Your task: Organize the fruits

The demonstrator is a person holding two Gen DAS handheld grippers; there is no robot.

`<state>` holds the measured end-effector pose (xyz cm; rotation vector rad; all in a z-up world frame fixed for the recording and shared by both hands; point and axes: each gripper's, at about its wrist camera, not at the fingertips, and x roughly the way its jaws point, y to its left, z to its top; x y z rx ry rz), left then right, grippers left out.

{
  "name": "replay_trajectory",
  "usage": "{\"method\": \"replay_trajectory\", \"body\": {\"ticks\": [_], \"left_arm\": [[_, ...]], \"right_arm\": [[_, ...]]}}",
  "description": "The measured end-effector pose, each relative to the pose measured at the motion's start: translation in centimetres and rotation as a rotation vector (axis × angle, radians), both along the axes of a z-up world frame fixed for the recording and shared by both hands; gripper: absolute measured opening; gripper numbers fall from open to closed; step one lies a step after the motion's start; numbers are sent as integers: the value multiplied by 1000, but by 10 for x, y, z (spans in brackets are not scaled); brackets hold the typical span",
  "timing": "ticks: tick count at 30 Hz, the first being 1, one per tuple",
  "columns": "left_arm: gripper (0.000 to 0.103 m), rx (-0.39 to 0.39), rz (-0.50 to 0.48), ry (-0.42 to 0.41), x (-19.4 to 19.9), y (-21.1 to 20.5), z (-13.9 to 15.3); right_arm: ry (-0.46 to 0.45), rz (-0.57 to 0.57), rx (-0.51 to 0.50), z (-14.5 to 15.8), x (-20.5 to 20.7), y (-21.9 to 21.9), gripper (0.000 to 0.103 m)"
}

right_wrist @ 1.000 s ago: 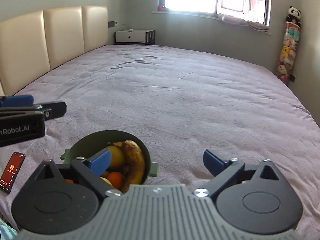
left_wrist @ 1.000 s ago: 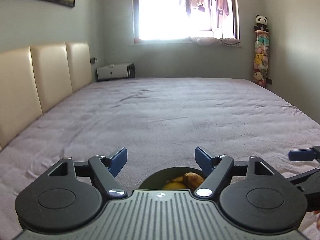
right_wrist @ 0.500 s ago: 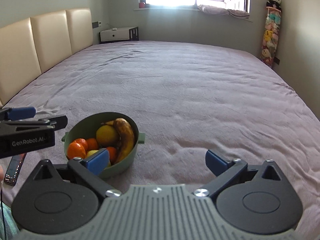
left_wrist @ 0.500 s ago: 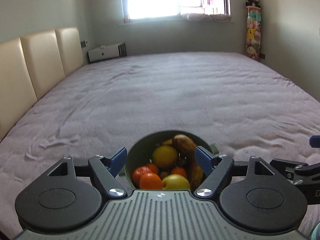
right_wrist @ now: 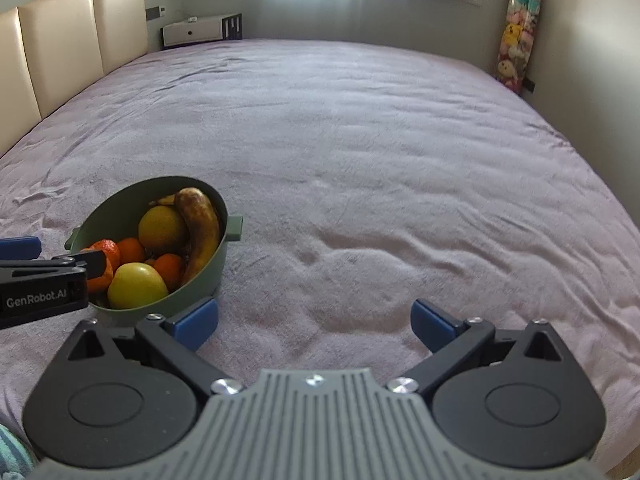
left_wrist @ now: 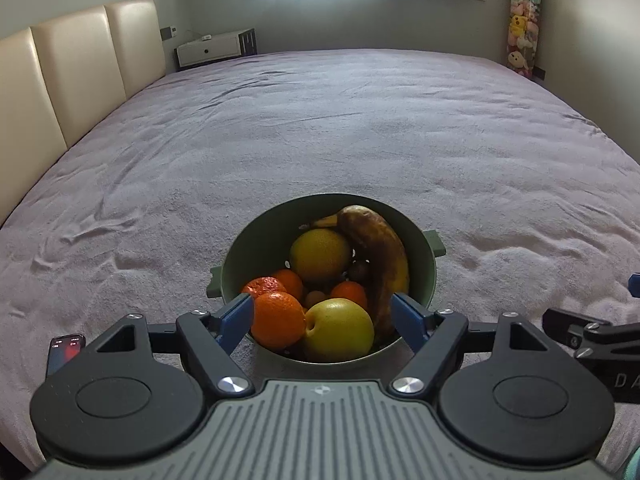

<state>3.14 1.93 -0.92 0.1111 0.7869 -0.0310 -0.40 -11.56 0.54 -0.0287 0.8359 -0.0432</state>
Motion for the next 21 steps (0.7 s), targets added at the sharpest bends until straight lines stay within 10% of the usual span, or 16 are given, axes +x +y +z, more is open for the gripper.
{"method": "replay_trajectory", "body": {"ticks": [21], "left_arm": [[91, -3, 5, 27, 0, -3, 2]], "right_arm": [[26, -28, 58, -2, -2, -5, 99]]}}
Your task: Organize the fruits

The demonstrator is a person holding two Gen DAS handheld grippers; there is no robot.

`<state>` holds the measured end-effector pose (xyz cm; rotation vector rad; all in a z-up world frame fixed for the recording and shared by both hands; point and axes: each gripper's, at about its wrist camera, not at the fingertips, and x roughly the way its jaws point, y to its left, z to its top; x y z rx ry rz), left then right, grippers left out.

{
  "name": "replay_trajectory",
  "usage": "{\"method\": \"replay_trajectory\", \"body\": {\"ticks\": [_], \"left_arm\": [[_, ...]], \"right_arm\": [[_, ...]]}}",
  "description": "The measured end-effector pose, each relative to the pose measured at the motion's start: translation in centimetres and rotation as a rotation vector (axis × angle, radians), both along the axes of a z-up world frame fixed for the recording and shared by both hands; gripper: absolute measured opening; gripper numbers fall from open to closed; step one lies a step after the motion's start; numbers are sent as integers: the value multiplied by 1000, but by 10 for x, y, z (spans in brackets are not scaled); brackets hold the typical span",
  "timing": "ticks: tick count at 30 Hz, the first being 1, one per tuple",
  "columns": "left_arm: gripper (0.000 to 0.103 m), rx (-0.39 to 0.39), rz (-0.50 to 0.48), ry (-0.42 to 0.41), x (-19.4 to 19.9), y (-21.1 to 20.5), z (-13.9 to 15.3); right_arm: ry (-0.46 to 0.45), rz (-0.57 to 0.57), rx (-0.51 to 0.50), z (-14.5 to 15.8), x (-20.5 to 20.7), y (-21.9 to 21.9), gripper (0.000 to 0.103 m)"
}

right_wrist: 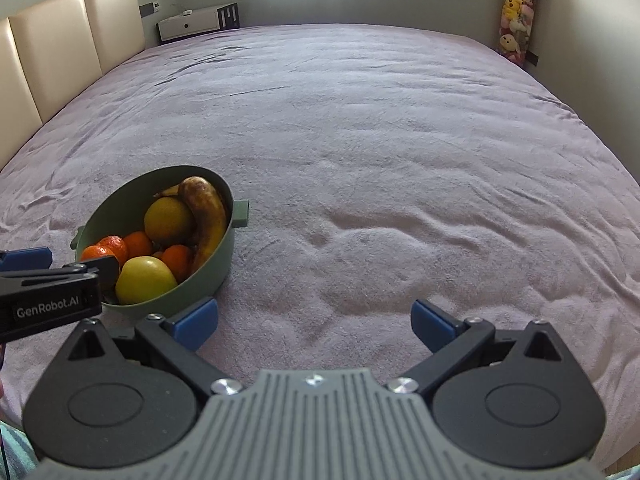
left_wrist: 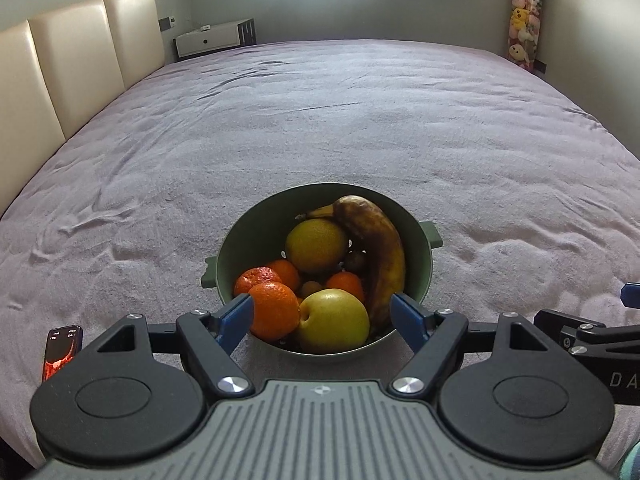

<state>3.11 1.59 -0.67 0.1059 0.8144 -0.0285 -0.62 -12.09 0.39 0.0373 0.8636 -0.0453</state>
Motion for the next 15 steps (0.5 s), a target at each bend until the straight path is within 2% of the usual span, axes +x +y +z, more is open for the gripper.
{"method": "replay_trajectory", "body": {"ticks": [15], "left_arm": [[91, -5, 1, -12, 1, -3, 3]], "right_arm": [[-16, 14, 5, 5, -2, 2, 99]]}}
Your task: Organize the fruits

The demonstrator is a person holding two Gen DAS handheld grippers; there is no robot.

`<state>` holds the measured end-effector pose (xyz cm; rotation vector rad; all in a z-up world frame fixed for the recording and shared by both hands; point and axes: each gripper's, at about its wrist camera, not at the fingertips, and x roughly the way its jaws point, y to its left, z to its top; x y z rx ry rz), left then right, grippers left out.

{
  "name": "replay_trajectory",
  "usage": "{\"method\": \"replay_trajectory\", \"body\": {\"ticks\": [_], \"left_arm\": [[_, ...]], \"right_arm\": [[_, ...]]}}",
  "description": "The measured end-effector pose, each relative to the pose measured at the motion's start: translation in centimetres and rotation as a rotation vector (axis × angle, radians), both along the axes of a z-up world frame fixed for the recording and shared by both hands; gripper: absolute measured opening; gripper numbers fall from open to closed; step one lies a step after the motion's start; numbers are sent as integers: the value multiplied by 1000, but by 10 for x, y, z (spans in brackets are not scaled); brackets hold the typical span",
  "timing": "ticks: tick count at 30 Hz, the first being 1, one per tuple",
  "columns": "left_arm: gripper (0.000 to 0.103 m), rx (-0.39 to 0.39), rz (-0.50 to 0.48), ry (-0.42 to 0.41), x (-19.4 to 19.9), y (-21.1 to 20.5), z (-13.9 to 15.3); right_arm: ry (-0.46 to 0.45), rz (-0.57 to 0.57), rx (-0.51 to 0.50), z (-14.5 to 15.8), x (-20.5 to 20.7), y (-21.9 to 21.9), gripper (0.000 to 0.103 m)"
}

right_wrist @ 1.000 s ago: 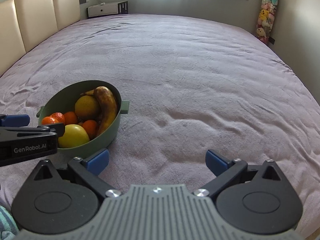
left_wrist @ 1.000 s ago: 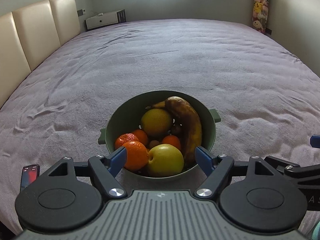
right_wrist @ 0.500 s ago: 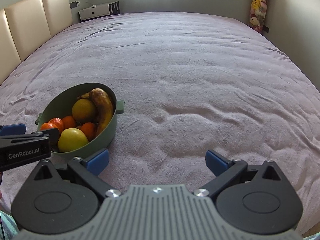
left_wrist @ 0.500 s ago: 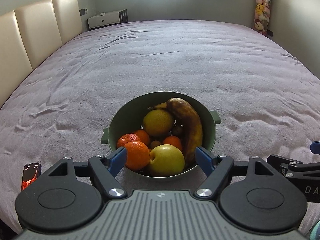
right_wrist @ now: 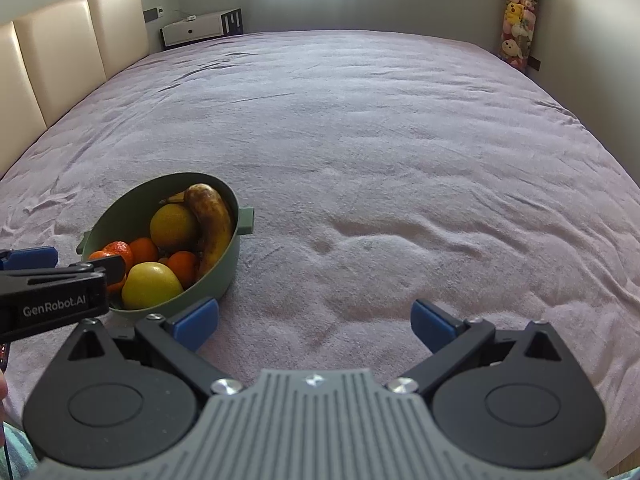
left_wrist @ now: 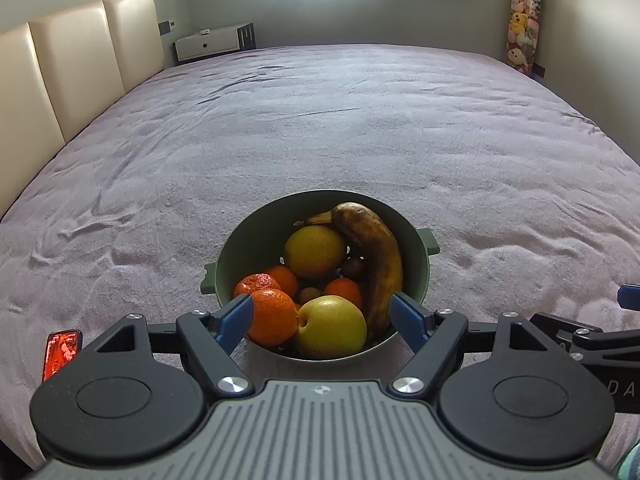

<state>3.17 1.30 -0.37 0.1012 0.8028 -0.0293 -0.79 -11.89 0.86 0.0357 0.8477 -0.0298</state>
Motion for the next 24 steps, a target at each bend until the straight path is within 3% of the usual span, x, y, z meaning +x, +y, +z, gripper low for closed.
{"method": "replay_trajectory", "body": {"ticks": [24], "left_arm": [[91, -10, -5, -19, -1, -3, 4]], "right_arm": [[-5, 11, 7, 1, -1, 0, 99]]}}
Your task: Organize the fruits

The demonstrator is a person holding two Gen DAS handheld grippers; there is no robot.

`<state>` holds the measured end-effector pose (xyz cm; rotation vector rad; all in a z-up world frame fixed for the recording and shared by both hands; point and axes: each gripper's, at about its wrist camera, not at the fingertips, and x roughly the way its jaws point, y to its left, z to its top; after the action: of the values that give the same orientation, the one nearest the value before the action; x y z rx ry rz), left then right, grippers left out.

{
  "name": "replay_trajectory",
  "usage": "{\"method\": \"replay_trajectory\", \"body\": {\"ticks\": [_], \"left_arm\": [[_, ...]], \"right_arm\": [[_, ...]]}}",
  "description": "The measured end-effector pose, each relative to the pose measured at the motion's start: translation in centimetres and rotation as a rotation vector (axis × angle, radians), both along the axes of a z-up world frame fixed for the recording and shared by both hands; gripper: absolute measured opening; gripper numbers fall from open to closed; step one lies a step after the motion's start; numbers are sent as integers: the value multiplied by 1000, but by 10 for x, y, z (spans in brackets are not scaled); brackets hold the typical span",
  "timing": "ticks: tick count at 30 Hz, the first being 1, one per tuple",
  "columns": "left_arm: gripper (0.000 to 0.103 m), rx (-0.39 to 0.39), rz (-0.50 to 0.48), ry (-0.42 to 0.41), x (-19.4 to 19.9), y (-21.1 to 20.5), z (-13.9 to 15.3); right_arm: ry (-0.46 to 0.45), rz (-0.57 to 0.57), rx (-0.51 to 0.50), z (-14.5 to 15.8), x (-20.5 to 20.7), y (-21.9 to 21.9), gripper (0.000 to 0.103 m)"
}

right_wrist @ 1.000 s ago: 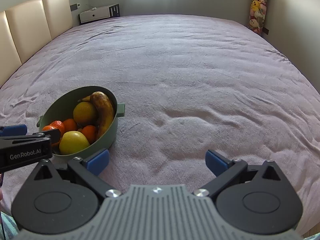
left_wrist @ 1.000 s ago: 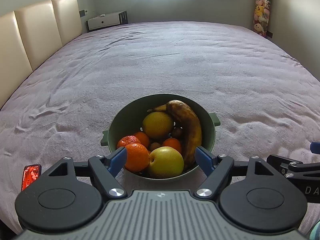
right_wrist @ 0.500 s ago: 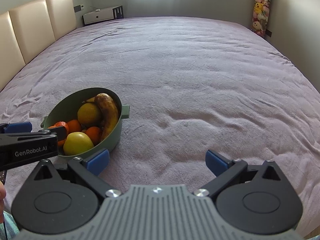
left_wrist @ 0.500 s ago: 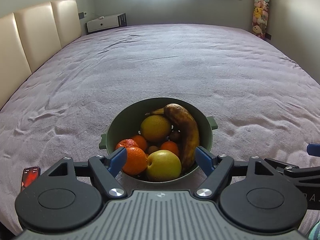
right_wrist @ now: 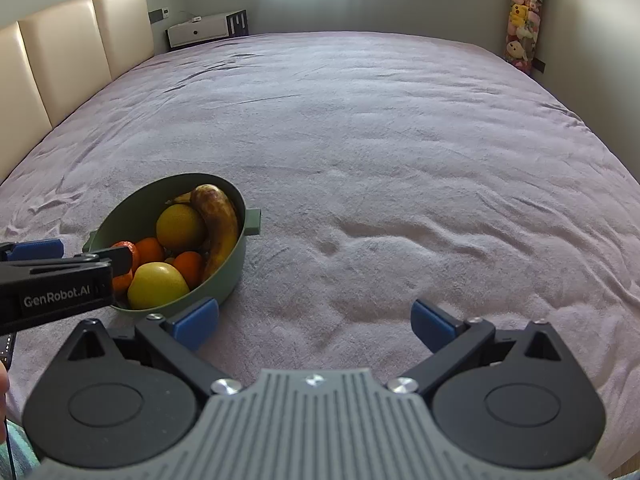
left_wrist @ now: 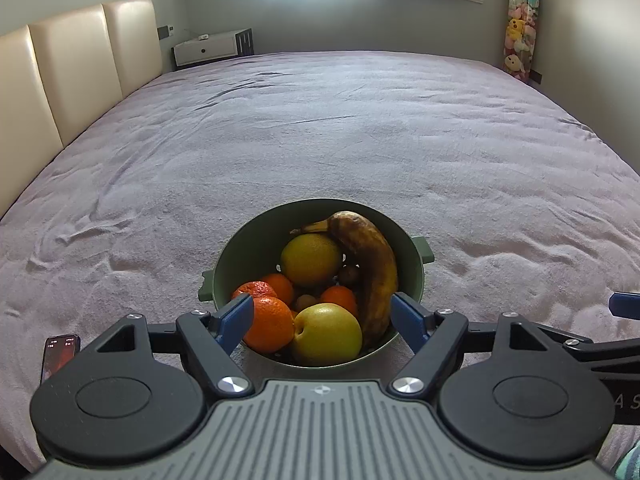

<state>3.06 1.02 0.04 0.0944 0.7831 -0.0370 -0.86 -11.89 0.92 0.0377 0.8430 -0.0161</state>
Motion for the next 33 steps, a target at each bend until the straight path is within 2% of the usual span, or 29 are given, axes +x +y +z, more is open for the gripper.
{"method": "replay_trajectory", "body": {"ticks": [33], "left_arm": [[91, -3, -4, 6, 1, -8, 2]], "right_arm": [[5, -10, 43, -1, -1, -5, 99]]}}
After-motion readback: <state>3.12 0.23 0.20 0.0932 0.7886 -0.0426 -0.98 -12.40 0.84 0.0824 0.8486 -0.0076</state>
